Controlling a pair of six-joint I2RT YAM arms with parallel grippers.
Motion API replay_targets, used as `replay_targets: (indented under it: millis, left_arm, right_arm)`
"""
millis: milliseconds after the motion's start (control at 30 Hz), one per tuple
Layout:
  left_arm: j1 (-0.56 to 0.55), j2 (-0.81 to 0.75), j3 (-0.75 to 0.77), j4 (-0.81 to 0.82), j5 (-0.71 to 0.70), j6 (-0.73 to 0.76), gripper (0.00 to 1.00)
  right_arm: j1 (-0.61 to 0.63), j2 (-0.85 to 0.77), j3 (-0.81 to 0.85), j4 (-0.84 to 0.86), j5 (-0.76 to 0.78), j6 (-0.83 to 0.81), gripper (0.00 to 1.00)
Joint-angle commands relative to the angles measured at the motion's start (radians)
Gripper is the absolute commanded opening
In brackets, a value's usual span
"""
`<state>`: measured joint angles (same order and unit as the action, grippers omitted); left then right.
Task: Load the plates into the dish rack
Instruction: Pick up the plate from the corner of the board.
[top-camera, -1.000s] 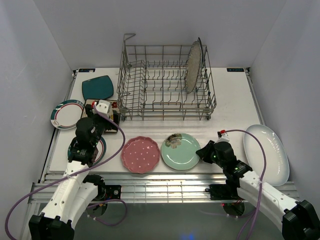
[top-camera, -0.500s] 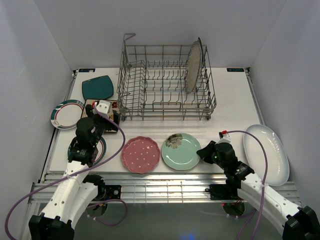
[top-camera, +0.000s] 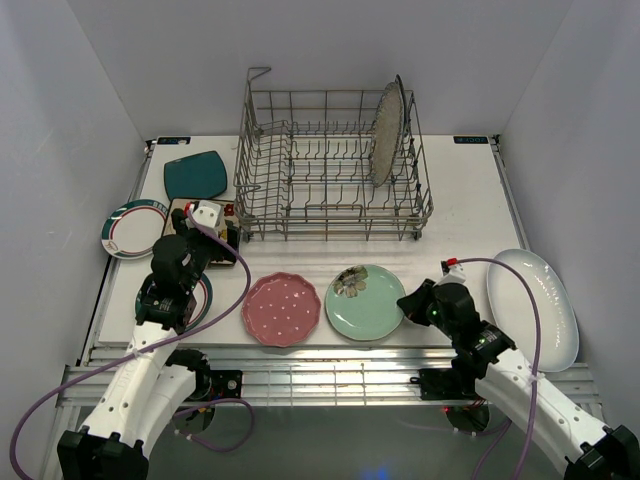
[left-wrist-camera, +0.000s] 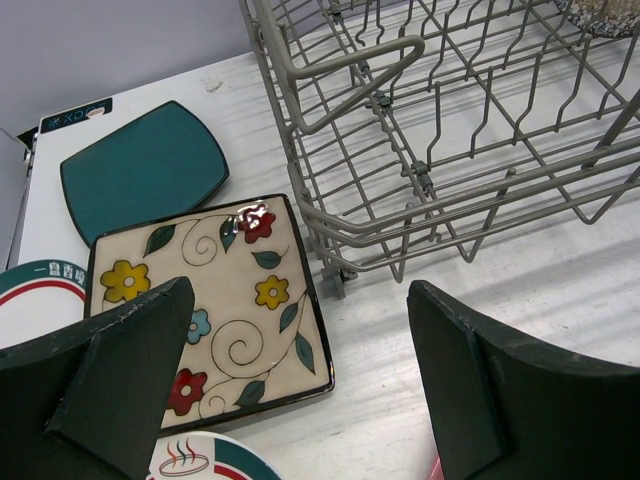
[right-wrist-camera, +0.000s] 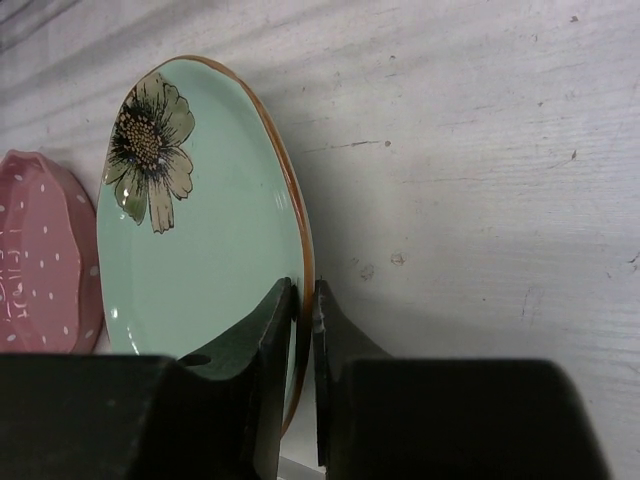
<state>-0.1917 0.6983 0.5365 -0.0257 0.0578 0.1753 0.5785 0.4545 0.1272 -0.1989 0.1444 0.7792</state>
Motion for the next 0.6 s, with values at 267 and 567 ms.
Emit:
replay_targets:
  millis: [267,567]
  left_arm:
    - [0.003,-0.014,0.031,-0.006,0.019,0.0,0.98]
    - [0.003,-0.014,0.031,-0.008,0.017,0.001,0.98]
  right_arm:
    - [0.004,-0.04,0.166,-0.125,0.02,-0.123,0.08]
    - [0.004,-0.048,0.296,-0.206,0.023,-0.208,0.08]
